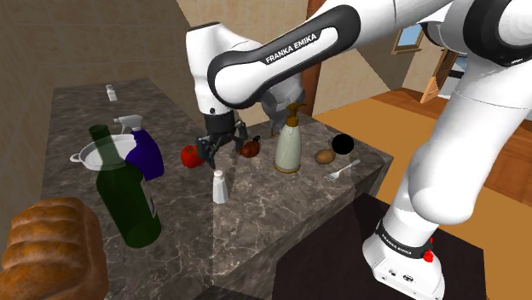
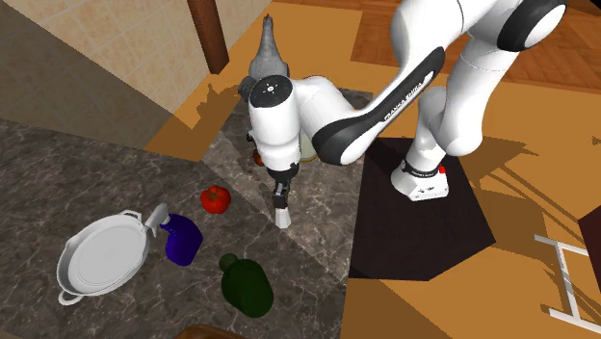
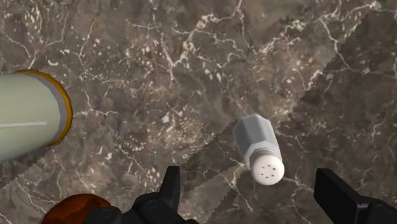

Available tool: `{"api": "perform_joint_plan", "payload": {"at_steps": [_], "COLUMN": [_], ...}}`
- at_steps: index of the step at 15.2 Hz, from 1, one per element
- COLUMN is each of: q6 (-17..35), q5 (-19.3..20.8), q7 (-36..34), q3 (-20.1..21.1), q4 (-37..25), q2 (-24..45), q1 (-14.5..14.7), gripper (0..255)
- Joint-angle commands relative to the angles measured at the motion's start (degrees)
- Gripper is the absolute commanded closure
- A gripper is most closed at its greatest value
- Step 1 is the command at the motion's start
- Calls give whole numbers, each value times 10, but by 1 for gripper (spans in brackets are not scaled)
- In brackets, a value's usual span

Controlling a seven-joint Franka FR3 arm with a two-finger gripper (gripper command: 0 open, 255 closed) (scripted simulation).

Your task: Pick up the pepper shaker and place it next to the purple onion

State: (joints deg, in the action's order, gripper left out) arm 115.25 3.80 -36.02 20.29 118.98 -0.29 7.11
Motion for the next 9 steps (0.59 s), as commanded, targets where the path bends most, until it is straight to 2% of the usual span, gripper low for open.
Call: {"api": "perform_joint_plan", "payload": {"at_steps": [1, 2, 9], "q6": [6, 7, 57], "q5": [21, 29, 40], "q7": [-27, -37, -45], "q3": [8, 9, 6], "q4": [-36, -51, -18], "q2": [50, 68, 88], "q1": [7, 12, 12], "gripper": [0, 0, 0]}}
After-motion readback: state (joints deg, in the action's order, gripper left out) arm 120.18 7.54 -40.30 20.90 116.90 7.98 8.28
